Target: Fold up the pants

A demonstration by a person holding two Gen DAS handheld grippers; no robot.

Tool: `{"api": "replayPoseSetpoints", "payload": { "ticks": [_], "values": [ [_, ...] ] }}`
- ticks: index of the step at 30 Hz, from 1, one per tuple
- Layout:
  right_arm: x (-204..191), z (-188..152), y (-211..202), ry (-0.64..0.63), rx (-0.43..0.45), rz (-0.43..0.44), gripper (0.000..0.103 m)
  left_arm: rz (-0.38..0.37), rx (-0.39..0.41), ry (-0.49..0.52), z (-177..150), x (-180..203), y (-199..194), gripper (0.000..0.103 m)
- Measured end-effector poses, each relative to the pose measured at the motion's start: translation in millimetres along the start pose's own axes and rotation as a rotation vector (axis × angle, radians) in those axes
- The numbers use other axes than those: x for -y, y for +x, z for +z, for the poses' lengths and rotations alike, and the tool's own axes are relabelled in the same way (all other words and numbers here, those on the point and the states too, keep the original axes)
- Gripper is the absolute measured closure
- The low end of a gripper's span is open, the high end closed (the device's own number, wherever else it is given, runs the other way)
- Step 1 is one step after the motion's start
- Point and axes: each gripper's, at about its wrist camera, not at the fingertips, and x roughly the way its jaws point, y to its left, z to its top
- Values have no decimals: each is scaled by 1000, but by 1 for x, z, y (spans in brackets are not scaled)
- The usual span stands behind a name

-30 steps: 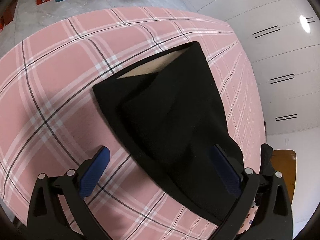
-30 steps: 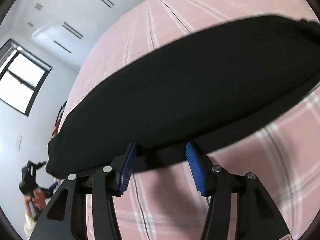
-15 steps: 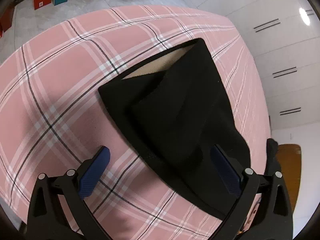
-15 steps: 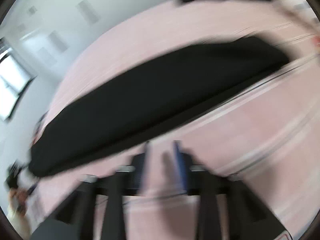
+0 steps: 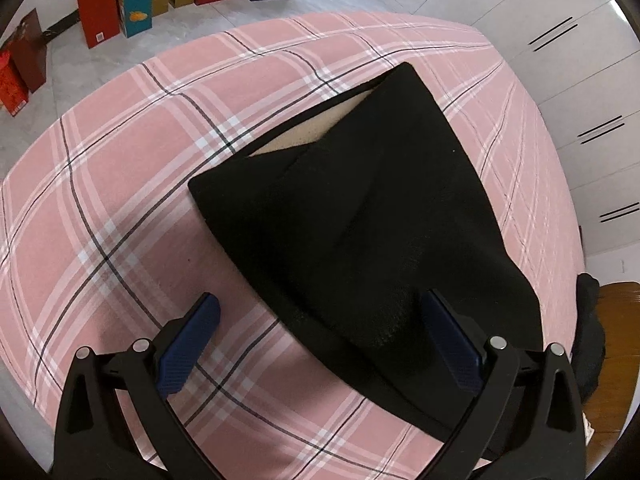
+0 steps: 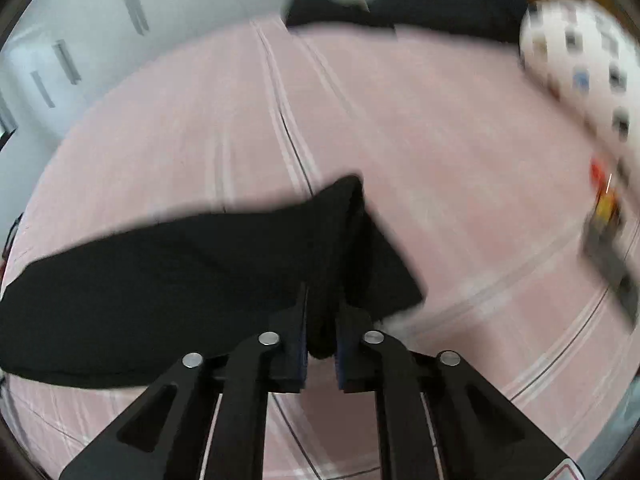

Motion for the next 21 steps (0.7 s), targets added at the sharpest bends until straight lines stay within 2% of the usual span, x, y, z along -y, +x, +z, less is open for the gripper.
{"api": "replayPoseSetpoints", "payload": {
  "ticks": [1, 2, 3, 5, 7, 8, 9, 10, 12, 14, 15, 17, 20, 21],
  "values": [
    [2, 12, -19, -8, 75, 3, 96, 9, 0, 3, 0, 0, 1, 5],
    [6, 18, -28, 1, 104, 2, 94, 16, 1, 5, 0, 1, 1, 5],
    [14, 21, -24, 8, 116, -10, 82, 24, 2, 8, 1, 2, 2, 5],
    [39, 17, 7, 33, 15, -99, 68, 33, 5, 13, 1, 3, 4, 5],
    [52, 4, 22, 73, -57, -123, 68, 35, 3, 23, 1, 4, 5, 5],
    [56, -6, 17, 105, -39, -93, 64, 31, 4, 21, 0, 4, 5, 5],
    [61, -20, 9, 154, -9, -49, 49, 26, 5, 16, 0, 3, 6, 5],
    [62, -30, 5, 190, 5, -28, 44, 23, 8, 7, 0, 2, 5, 5],
    [59, -44, 6, 241, 0, 31, 43, 25, 18, -15, -1, 1, 4, 5],
    [51, -54, 18, 300, -48, 140, 43, 37, 22, -32, 0, 1, 5, 5],
    [47, -57, 26, 333, -68, 182, 35, 41, 24, -37, 0, 1, 6, 5],
    [36, -55, 34, 362, -26, 185, 21, 43, 34, -60, 1, 0, 8, 5],
    [25, -46, 42, 411, 10, 185, 21, -15, 60, -99, 6, -7, 6, 5],
    [23, -42, 44, 422, 25, 186, 29, -67, 74, -121, 9, -15, 5, 5]
  ]
}}
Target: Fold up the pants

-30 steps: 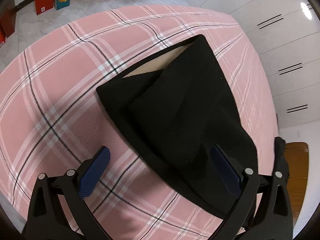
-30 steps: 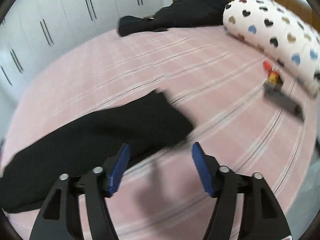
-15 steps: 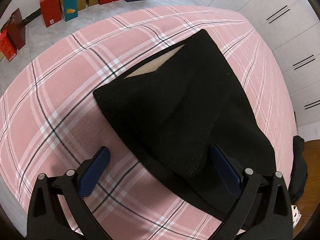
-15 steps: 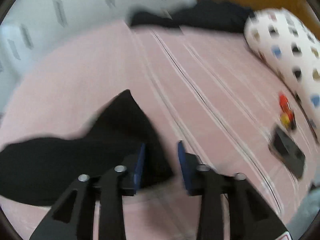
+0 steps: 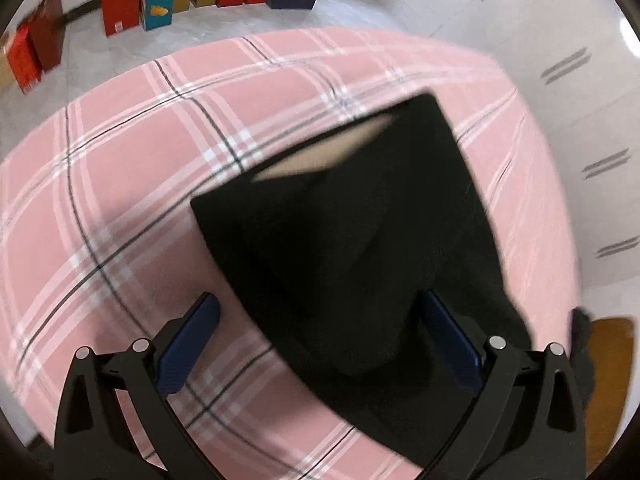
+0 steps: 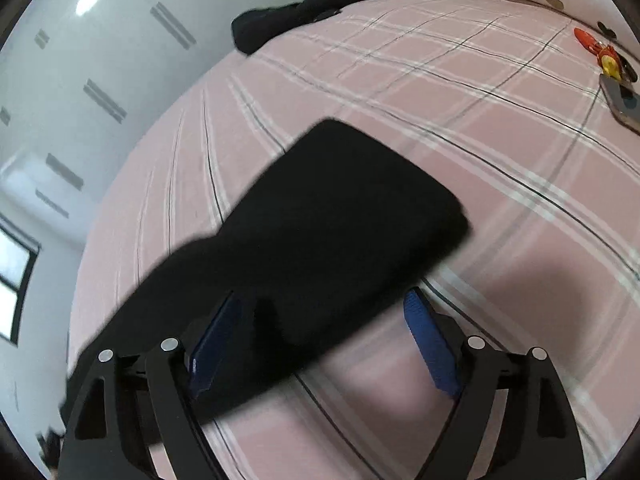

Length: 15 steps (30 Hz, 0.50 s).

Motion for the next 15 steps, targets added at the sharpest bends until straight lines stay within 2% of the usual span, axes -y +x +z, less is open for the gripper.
{"api": "replayPoseSetpoints", "payload": {
  "ticks": [1, 2, 3, 4, 5, 7, 13, 15],
  "values": [
    [-5, 2, 3, -2, 9, 5, 37, -34, 7, -15, 3, -5, -2, 7],
    [-7, 5, 5, -5, 7, -3, 61, -49, 13, -22, 5, -9, -4, 25],
    [-9, 5, 6, 0, 0, -9, 91, -44, 20, -11, 7, -11, -7, 64],
    [-5, 5, 5, 40, -17, 28, 91, -58, 7, 15, 11, -13, -8, 78],
    [-2, 5, -1, 78, -10, 55, 91, -91, -22, 17, 13, -12, -9, 84],
    [-6, 1, -22, 69, 11, 74, 92, -125, -51, 5, 19, -13, -17, 88],
    [-25, -1, -109, 3, 12, 113, 93, -183, -104, 111, 35, 5, -79, 90],
    [-28, 0, -128, -25, 12, 113, 93, -167, -123, 145, 37, 2, -96, 90]
  ]
}}
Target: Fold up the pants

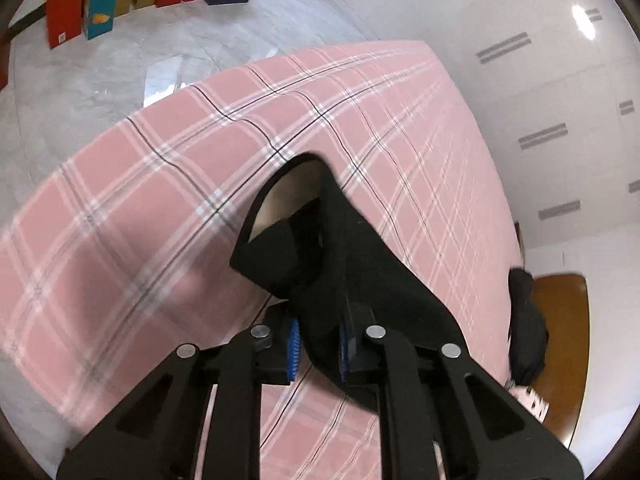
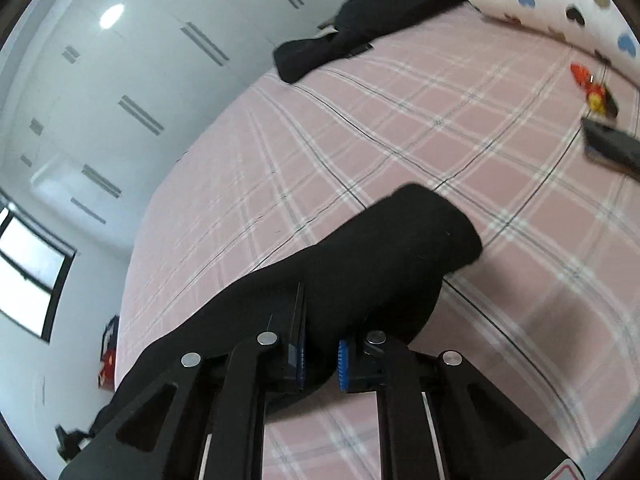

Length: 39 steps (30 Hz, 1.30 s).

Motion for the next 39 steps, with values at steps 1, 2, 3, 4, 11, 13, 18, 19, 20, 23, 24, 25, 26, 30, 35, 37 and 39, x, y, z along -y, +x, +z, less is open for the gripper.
{"api": "replayPoseSetpoints", "payload": {
  "ticks": [1, 2, 3, 4, 11, 13, 18, 19, 20, 23, 24, 25, 26, 30, 35, 37, 39],
  "values": [
    [0, -5, -10, -17, -3, -13, 93, 18, -12, 11, 0, -6, -4, 90],
    [5, -10, -12, -28, -16, -36, 93, 40, -22, 10, -4, -13, -4, 90],
    [13, -19, -10, -32, -42, -61, 93, 64, -42, -11, -8, -28, -1, 90],
    [23, -28, -5, -18, -72, -79, 93, 79, -63, -37, -13, -40, 6, 89],
    [91, -83, 25, 119, -127, -78, 92, 66, -44, -130, -42, -95, 34, 81],
    [74, -82, 16, 91, -91, -83, 91, 76, -24, -114, -45, -89, 33, 80],
    [-37, -83, -14, -166, -14, 19, 91, 99, -8, -108, -52, -87, 33, 78],
    [-74, -91, -15, -249, -26, 71, 91, 101, -7, -109, -51, -85, 36, 77],
    [-105, -99, -12, -322, -41, 106, 91, 104, -4, -104, -53, -81, 36, 77],
    [-195, -145, 10, -522, -121, 215, 90, 116, -3, -79, -51, -81, 35, 76],
    [-219, -163, 22, -569, -156, 246, 89, 119, -2, -72, -51, -79, 37, 75],
    [-244, -190, 43, -624, -219, 282, 88, 117, -4, -68, -52, -80, 37, 75],
    [-260, -210, 63, -663, -278, 298, 85, 110, -5, -68, -51, -80, 37, 74],
    [-285, -302, 129, -797, -446, 189, 76, 69, -9, -82, -51, -87, 37, 71],
    [-291, -315, 99, -840, -333, 143, 63, 11, -10, -93, -52, -93, 39, 67],
    [-303, -325, 98, -876, -340, 128, 62, 3, -5, -80, -53, -93, 39, 66],
    [-308, -331, 98, -936, -325, 97, 54, -6, -3, -73, -53, -93, 39, 66]
  ]
}}
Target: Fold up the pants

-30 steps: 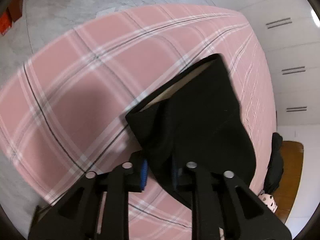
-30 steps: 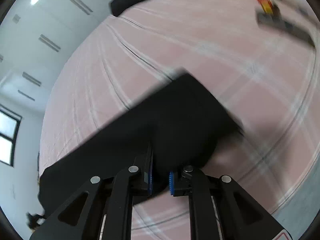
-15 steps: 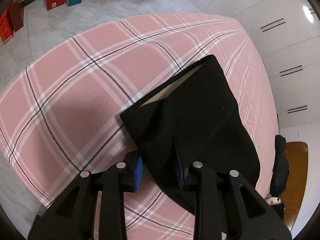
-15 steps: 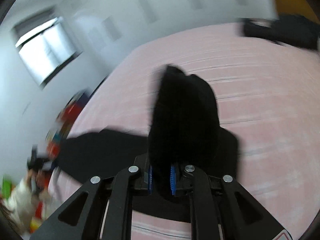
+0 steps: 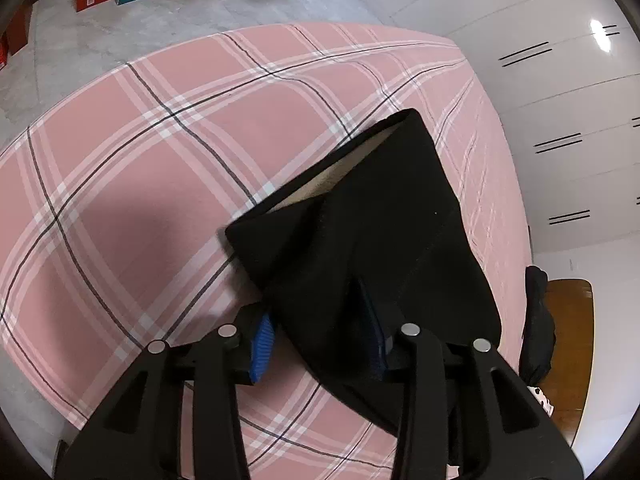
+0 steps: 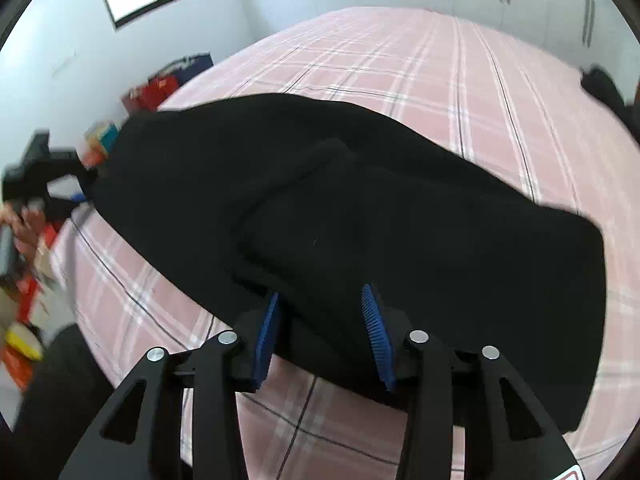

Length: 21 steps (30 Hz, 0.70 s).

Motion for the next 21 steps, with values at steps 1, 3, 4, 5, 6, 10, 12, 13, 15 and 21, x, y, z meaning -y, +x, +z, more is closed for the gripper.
{"api": "replayPoseSetpoints", "payload": {
  "ticks": [1, 3, 4, 5, 6, 10, 12, 13, 15, 21],
  "values": [
    [-8, 4, 5, -35, -2, -17, 52, -3, -1, 3, 0, 0, -1, 66],
    [-17, 7, 12, -62, -10, -23, 49, -14, -2, -1, 0, -2, -1, 65],
    [-23, 10, 15, -78, -13, -34, 49, -22, -5, -5, 1, -3, -1, 65],
    [-25, 13, 17, -93, -17, -49, 49, -26, -8, -7, 1, -4, -1, 64],
    [-28, 14, 20, -108, -20, -58, 48, -32, -14, -11, 2, -5, -1, 63],
    [-35, 17, 25, -135, -21, -67, 52, -41, -34, -20, 5, -4, -1, 58],
    [-33, 19, 29, -125, -44, -55, 84, -32, -37, -10, 5, -1, 0, 56],
    [-25, 23, 30, -76, -53, -47, 91, -26, -37, -3, 4, 0, 1, 56],
    [-14, 33, 19, 9, -23, -7, 91, -23, -37, 13, 3, 2, 0, 56],
    [-26, 56, -6, 25, 83, 43, 79, -13, -31, 27, 0, 4, 2, 56]
  ]
}}
